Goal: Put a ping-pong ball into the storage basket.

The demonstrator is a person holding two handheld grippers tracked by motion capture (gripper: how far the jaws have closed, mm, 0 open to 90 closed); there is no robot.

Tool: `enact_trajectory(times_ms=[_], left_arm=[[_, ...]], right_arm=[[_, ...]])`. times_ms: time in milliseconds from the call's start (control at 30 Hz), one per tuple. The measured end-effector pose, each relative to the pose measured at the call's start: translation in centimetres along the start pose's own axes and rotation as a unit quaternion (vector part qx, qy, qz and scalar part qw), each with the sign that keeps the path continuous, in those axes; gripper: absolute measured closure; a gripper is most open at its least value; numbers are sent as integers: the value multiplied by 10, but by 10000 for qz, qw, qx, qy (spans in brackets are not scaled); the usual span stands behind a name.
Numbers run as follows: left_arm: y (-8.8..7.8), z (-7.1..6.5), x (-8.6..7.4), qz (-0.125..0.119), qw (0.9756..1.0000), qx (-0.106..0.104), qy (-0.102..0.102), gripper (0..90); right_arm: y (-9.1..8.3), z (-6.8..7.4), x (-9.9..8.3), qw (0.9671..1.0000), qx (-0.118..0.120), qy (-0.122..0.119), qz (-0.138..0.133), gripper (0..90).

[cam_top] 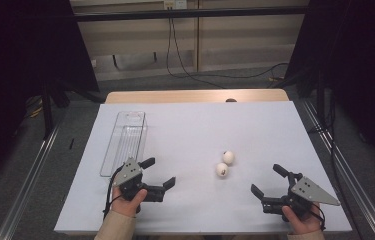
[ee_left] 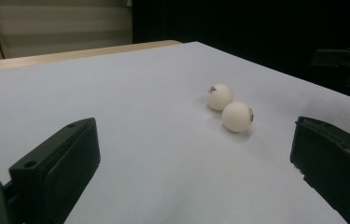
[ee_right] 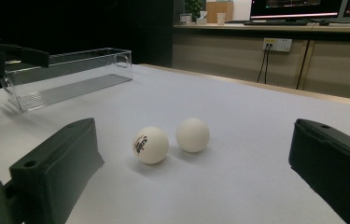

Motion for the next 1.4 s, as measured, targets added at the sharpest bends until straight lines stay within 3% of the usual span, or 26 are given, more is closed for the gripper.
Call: enact_trajectory(times_ms=[300,1400], left_arm=[[6,-6,1,94,9998,-147,23,15],[28,-13,-1,406,9986,-321,69,16]], right_arm=[[0,1,1,10000,10,-10,-24,10],[1,2,1,10000,48,-26,-12,11]])
Point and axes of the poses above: each handheld gripper's, and its own axes: y roughly forward along the jaws, x roughly out of its top, z roughly to its left, the point moved 5 cm from there along y, roughly forward along the jaws, and after that the axes turned 6 degrees about z, right-handed, at the moved point
